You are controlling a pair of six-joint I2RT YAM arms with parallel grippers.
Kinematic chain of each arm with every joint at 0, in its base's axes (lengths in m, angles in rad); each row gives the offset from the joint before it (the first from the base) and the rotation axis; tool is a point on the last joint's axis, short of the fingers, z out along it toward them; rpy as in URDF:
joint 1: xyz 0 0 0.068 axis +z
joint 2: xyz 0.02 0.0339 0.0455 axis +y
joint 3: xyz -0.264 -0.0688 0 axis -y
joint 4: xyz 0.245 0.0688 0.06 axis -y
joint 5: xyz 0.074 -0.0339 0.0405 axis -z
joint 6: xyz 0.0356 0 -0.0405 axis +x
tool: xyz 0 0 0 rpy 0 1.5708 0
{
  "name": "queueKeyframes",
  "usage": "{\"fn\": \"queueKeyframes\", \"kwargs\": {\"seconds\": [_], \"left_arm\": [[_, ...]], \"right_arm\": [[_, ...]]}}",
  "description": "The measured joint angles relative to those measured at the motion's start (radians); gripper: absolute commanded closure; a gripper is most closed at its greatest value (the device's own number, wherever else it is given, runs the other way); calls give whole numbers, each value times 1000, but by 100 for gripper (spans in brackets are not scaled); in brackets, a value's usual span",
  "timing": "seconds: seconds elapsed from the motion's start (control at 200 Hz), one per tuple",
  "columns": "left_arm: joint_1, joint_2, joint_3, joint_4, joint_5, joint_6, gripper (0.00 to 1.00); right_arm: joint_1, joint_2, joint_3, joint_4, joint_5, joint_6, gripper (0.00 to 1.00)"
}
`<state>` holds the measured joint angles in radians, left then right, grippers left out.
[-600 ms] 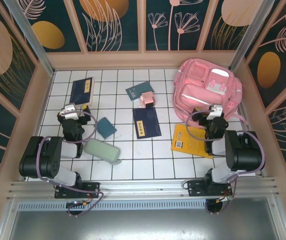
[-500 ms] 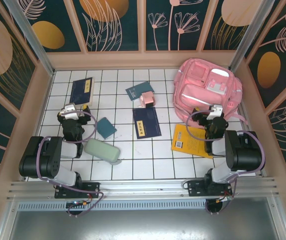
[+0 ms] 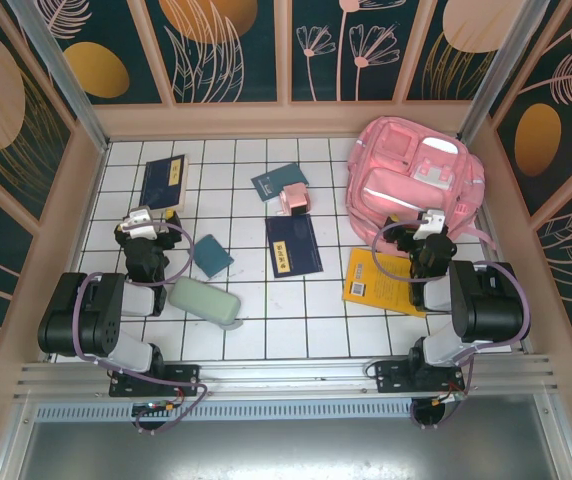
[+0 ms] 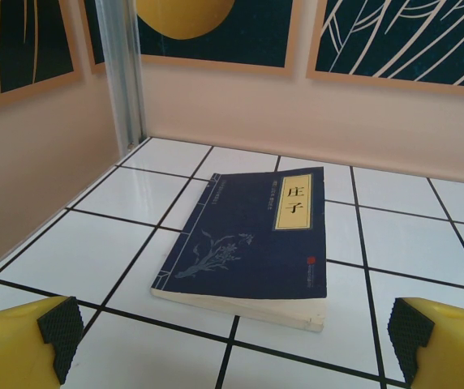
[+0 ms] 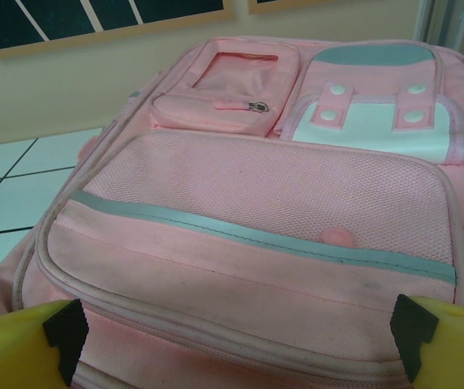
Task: Pack the student bag
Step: Move the student bag to the top-center of the table.
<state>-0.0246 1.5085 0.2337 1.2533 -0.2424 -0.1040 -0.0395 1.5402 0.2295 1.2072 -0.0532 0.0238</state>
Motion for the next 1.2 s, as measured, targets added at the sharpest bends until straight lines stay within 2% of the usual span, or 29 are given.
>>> {"fn": "queueKeyframes", "kwargs": {"seconds": [0.385,0.495,0.655,0.785,0.886,1.021,1.201], "left_arm": [[0,-9,4,-22,-1,0,1],[0,-88,53,-175,-16,-2,2],[0,-278,198,-423,-52,-37,1],[0,-341,396,-674,-93,-139,1],[0,-345,528,-863,-98,-244,2],[0,-338,625,-1056,-43,-358,1],[0,-294,640,-1183,77,-469,2]], "right_arm": [[-5,0,0,-1,1,0,1],[-3,-30,42,-112,31,7,1],[-10,-114,212,-354,89,58,1],[-14,-219,242,-439,141,114,1],[-26,-271,297,-576,200,221,1],[-89,-296,379,-737,247,404,1],[-127,-240,420,-880,220,499,1]]}}
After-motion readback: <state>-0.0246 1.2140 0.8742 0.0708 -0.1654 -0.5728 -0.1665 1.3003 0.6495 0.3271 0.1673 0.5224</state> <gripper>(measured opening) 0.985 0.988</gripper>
